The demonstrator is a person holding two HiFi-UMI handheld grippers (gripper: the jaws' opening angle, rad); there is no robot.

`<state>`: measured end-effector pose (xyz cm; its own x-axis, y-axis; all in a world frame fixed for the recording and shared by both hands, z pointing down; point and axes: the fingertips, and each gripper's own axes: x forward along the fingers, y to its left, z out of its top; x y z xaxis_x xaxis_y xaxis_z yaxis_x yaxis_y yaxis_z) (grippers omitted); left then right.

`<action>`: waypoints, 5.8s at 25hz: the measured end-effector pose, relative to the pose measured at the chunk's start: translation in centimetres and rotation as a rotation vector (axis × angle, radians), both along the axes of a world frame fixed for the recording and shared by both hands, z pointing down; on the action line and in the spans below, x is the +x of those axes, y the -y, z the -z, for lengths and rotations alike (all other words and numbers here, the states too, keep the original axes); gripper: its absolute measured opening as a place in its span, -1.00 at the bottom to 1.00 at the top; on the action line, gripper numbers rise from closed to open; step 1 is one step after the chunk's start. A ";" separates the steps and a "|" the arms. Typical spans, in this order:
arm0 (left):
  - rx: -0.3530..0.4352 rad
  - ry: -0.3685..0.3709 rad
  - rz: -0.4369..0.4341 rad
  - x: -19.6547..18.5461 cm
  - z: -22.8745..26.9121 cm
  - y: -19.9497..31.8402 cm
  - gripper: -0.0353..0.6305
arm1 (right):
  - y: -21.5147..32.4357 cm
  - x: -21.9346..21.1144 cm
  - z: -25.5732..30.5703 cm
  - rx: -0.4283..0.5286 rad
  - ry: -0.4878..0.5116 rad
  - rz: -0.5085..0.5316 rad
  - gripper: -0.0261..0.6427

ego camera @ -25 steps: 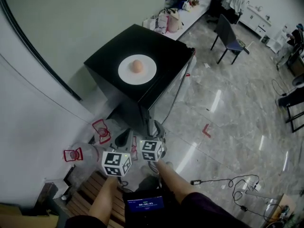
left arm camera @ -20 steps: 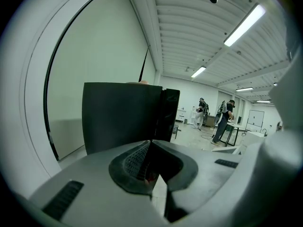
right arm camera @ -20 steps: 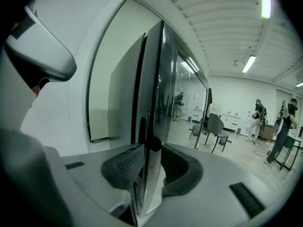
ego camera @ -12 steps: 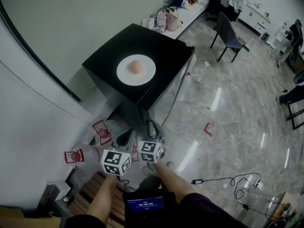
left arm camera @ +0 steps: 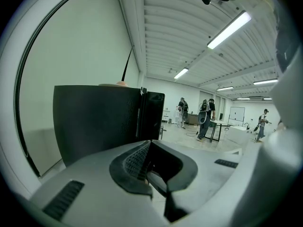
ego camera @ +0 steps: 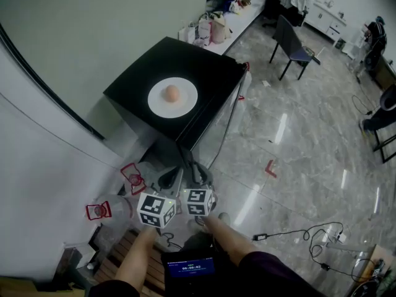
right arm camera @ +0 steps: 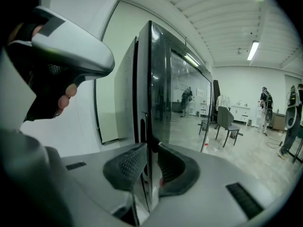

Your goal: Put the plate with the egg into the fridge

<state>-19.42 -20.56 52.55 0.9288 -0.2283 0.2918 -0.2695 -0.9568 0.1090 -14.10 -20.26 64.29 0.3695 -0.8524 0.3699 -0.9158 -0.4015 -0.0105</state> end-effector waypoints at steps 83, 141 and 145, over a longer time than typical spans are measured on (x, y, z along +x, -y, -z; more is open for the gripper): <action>-0.129 -0.409 0.356 13.0 10.6 -1.9 -0.86 | -5.6 18.7 26.9 0.277 -0.150 0.803 -0.79; -0.462 -0.958 1.112 8.6 9.6 5.0 -0.85 | 24.9 6.5 18.9 -0.929 -0.219 1.775 -0.73; -0.474 -0.944 1.110 9.0 9.1 5.2 -0.85 | 23.2 6.8 19.0 -0.962 -0.223 1.811 -0.73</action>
